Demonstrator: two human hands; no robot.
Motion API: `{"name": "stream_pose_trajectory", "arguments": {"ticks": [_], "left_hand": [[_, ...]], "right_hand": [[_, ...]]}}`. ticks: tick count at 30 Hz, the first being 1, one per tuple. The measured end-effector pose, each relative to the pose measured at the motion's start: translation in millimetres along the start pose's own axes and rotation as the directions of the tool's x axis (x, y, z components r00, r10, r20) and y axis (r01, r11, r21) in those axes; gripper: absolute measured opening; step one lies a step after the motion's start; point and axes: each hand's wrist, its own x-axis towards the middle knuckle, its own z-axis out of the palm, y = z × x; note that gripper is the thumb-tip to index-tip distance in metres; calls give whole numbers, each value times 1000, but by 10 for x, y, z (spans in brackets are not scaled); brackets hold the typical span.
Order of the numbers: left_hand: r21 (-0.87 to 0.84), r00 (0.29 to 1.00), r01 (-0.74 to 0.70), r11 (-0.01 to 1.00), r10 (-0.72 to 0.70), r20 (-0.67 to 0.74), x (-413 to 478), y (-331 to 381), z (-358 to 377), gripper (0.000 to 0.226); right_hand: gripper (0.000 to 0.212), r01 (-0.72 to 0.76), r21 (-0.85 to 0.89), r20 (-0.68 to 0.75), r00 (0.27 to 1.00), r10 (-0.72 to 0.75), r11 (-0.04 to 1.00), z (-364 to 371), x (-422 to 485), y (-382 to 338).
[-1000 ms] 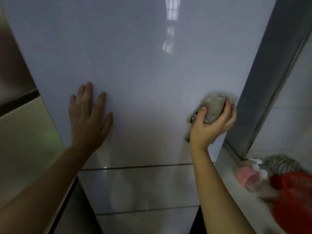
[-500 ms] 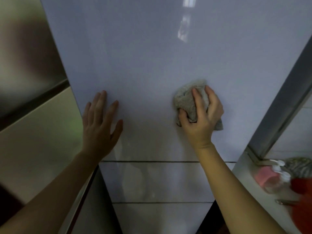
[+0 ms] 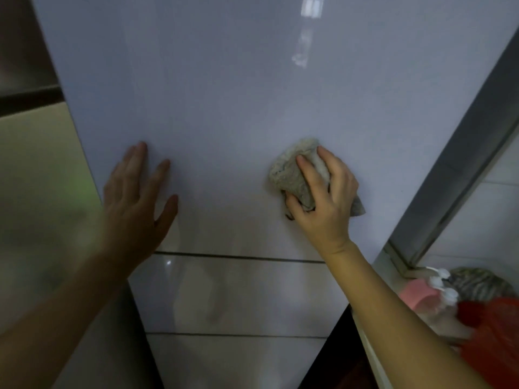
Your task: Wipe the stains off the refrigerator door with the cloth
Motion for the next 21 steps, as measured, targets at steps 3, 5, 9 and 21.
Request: {"name": "stream_pose_trajectory", "arguments": {"ticks": [3,5,9,21], "left_hand": [[4,1000,-11,1000,11,-21,-149,24,91,56],[8,998,-30,1000,30,-54,-198,13,165,56],[17,990,-49,999,51,-129,-226,-50,322,56],[10,957,-103,995,102,-270,-580,-194,650,55]], "right_hand": [[62,46,-36,45,998,-44,998,-114,-302,279],[63,50,-65,40,998,-47,997,-203,-433,462],[58,7,-104,-48,999,-13,995,-312,-553,688],[58,-423,160,-474,760,445,892,-30,-1018,593]]}}
